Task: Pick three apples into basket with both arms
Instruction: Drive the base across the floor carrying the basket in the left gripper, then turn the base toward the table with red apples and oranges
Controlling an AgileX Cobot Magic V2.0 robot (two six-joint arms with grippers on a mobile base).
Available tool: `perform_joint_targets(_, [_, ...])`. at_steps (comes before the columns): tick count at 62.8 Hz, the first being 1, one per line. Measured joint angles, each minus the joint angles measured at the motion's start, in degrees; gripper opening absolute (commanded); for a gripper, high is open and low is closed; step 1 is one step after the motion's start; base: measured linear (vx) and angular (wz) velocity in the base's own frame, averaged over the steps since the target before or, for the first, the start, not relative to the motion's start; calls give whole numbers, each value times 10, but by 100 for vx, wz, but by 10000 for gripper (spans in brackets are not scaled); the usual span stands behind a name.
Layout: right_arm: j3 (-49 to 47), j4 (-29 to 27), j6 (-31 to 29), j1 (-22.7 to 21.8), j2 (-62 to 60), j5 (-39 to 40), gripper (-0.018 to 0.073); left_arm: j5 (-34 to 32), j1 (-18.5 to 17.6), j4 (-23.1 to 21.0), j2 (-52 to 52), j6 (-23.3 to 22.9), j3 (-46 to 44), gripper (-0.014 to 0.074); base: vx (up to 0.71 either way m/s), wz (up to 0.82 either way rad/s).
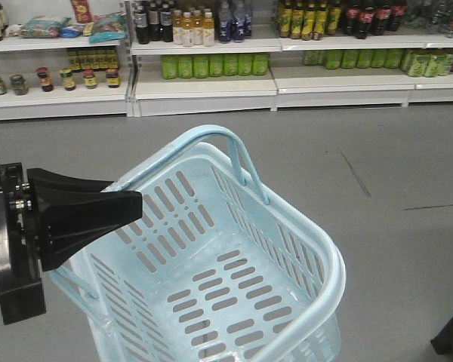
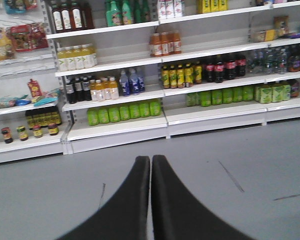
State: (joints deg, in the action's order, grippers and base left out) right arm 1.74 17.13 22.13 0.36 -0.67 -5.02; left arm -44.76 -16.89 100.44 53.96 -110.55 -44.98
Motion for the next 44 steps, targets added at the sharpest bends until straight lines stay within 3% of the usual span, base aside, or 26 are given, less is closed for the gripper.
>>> perform_joint_targets(44, [0, 0, 0, 0, 0, 0, -4, 1, 0, 0, 0, 0, 0, -6, 17, -66])
